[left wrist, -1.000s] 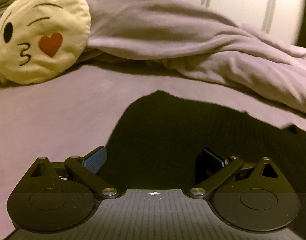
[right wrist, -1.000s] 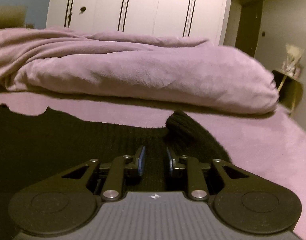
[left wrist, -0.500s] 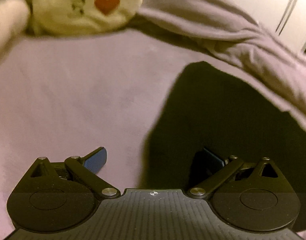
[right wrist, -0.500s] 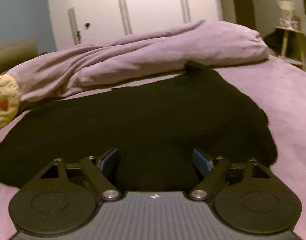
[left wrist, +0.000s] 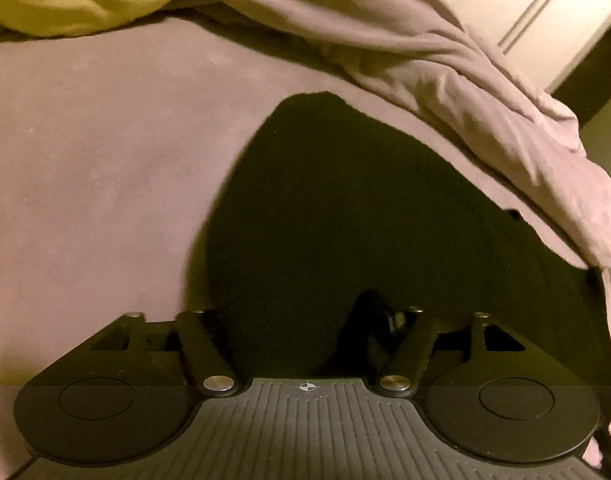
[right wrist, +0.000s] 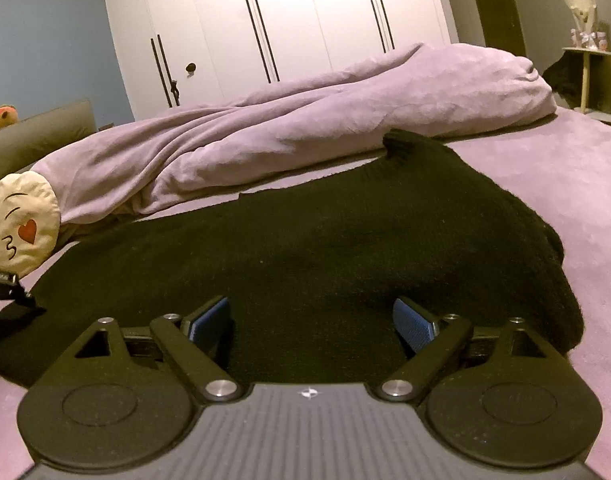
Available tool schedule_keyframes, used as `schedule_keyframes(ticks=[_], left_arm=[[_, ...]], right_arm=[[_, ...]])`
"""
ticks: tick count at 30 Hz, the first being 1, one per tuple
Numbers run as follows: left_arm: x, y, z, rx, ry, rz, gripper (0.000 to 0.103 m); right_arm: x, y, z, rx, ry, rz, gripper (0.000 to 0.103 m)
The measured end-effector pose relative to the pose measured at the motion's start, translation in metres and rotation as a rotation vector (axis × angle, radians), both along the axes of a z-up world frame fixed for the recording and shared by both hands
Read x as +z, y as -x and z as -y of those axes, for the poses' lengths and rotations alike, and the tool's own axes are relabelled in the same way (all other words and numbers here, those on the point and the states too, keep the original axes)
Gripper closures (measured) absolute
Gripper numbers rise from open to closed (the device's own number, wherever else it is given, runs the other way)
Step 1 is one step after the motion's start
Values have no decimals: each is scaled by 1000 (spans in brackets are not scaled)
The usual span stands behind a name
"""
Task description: Fold small clothes
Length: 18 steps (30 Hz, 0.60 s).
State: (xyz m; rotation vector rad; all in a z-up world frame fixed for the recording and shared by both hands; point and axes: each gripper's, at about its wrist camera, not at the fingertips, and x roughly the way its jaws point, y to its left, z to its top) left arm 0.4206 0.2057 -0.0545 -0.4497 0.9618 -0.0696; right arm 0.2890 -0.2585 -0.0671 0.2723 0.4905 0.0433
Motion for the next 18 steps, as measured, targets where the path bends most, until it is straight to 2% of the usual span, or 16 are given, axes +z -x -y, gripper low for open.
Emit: schedule_keyframes(ticks=[4, 5, 7, 8, 9, 13, 18], left_arm=[[5, 1, 8, 19, -37, 2, 58], [7, 1, 7, 19, -35, 5, 67], [13, 2, 4, 16, -36, 14, 74], [15, 3, 5, 12, -43, 19, 76], [18, 3, 7, 9, -56, 26, 76], [31, 2, 17, -3, -98, 47, 78], [53, 5, 32, -11, -100, 75, 79]], right_arm=[[2, 2, 2, -5, -7, 20, 18], [3, 2, 2, -7, -4, 27, 24], [7, 3, 2, -13, 9, 49, 39], [9, 3, 3, -17, 13, 53, 51], [9, 2, 5, -26, 12, 49, 56], [10, 1, 9, -46, 1, 40, 60], [13, 1, 11, -60, -2, 47, 60]])
